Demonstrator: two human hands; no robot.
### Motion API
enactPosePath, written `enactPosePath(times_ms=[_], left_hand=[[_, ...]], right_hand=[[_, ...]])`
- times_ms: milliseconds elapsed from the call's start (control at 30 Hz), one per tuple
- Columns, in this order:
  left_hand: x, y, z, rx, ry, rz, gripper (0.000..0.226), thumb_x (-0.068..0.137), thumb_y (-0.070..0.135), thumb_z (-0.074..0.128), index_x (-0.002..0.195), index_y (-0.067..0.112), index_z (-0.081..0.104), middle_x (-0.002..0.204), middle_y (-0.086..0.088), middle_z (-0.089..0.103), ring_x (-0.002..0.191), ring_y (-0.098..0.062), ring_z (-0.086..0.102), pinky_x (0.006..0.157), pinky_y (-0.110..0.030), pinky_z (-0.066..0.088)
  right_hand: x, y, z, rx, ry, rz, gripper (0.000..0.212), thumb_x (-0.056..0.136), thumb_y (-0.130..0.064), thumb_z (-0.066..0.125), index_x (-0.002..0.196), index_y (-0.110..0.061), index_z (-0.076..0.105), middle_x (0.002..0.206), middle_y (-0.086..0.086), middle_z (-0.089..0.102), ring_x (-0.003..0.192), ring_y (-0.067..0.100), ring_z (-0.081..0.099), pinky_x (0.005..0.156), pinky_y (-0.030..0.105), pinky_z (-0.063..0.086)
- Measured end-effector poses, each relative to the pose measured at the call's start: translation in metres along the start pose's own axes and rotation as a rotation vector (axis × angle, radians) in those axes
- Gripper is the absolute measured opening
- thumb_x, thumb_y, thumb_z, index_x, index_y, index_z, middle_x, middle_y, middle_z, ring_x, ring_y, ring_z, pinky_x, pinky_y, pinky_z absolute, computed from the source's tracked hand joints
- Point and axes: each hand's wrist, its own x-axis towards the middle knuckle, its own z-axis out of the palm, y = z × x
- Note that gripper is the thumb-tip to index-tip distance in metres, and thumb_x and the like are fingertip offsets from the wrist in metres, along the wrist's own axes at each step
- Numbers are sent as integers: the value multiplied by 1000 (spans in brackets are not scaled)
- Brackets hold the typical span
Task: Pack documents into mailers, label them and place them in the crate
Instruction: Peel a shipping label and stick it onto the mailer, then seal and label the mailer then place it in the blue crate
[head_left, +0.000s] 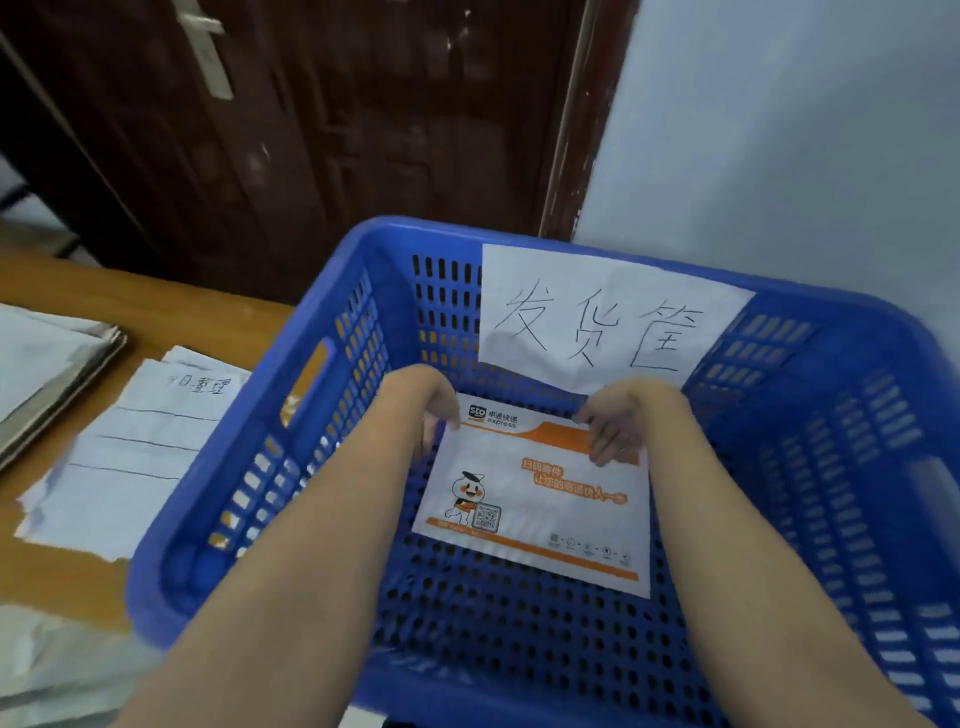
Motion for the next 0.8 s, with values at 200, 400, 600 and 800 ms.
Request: enactPosePath(times_ms=[200,400,600,800], left_hand=[[-70,-41,-27,-311,55,281,57,103,38,35,129,-11,48,133,-24,52,122,-32,54,103,-35,44],[-156,-137,-46,-539,445,593,52,101,40,39,118,-5,58,119,-18,64,107,-25,63,91,-29,51],[-203,-283,-41,-662,856,600,39,99,38,44,107,7,65,106,-6,68,101,-16,65,96,-30,50],[-184,-421,-19,-814,1164,601,40,97,46,43,109,15,66,111,-1,67,105,-13,62,101,-39,46]], right_hand=[[-72,-73,3,16,-25,-203,57,99,-40,44,130,8,47,133,21,54,113,28,56,101,34,41],[-173,-139,42,-6,213,-487,51,100,-38,43,123,6,53,125,22,59,103,29,59,94,33,44],[-239,-211,136,59,459,-879,40,97,-40,48,105,-3,61,102,12,67,91,20,66,89,28,50],[-237,-291,249,188,528,-1103,39,85,-47,55,102,-15,69,91,-4,72,85,6,69,93,32,51]])
